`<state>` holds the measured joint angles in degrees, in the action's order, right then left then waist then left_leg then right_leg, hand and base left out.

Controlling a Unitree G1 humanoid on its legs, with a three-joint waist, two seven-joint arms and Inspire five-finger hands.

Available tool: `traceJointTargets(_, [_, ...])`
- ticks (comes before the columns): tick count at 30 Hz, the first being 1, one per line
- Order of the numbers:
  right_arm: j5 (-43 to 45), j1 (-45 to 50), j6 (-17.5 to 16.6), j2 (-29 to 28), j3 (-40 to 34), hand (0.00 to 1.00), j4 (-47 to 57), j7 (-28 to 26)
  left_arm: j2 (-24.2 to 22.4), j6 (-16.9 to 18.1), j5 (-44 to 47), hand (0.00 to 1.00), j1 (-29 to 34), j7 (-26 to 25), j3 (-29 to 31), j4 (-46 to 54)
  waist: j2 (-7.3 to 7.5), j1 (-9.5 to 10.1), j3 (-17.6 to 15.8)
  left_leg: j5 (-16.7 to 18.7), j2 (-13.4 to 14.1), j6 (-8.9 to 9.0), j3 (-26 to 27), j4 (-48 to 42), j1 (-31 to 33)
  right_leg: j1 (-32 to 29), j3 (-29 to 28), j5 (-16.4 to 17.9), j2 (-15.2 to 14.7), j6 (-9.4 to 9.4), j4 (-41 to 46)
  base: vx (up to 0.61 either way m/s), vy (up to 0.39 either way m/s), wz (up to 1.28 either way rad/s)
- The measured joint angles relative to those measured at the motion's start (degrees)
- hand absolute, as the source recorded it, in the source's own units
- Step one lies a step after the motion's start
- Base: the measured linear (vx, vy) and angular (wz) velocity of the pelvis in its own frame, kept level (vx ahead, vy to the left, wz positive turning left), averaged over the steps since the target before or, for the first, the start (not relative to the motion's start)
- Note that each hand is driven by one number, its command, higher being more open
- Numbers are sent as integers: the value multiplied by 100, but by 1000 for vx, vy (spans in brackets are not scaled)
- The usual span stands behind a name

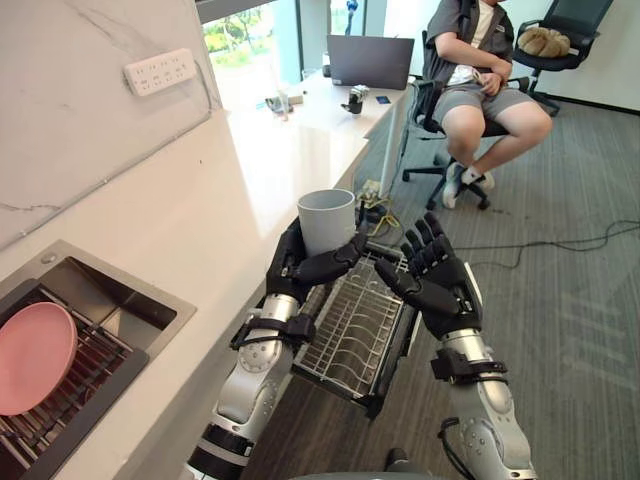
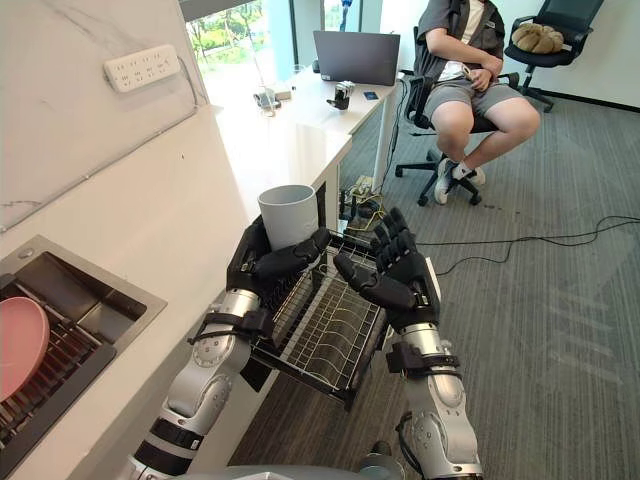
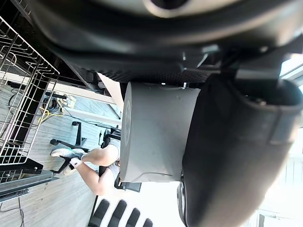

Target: Walk over to the sink, pick up the cup, carry it to the dishwasher, place the cup inside the dishwasher, then close the dishwasher door

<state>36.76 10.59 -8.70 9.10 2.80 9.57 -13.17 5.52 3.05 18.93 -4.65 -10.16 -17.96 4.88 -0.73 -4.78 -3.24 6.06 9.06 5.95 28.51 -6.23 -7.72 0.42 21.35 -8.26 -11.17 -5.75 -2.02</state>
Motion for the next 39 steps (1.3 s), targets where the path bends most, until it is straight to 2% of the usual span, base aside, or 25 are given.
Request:
traceJointTargets(5, [923,-1,499,68,-61,100,17,-676,-2,224,-714,0,0,-178,62,-32,24,-6,-45,7,-8,11,70,3,-16,97,-40,-157,51,1,-280,-18,-17,-7])
traceJointTargets(8, [1239,-2,688,118,-140,100,17,-1024,5,367,-1358,0,0,-296,78,-107,43,6,-60,7,-7,13,37,9,-27,137,-1,-158,49,0,-281,-11,-8,5])
traceJointTargets(14, [1374,-40,856,200,-152,100,17,-1209,72,560,-2239,0,0,-341,193,-341,71,11,-78,3,-20,10,-44,6,14,159,80,-159,21,-3,-283,-18,-8,6])
traceJointTargets(20, [1300,-191,855,225,-152,100,16,-854,141,630,-2473,0,1,-333,189,-347,78,44,-82,-19,-25,9,-156,6,92,159,195,-160,7,-5,-284,-10,-12,10])
traceJointTargets(29, [332,-677,1045,491,-3,100,2,53,280,631,-2570,0,7,-203,-46,-346,97,91,-92,-180,-90,-12,-452,167,159,240,453,-168,-43,-13,-284,-16,-11,17])
traceJointTargets(33, [226,-907,1269,518,289,100,-15,145,334,630,-2565,0,7,-93,-252,-341,160,99,-130,-221,-117,-35,-492,185,175,247,480,-167,-67,-14,-284,-49,-3,5])
traceJointTargets(39, [181,-1235,1440,533,601,100,-345,194,328,630,-2558,0,6,3,-526,-267,164,101,-131,-281,-138,-56,-575,216,218,250,559,-167,-83,-13,-284,-35,-5,8])
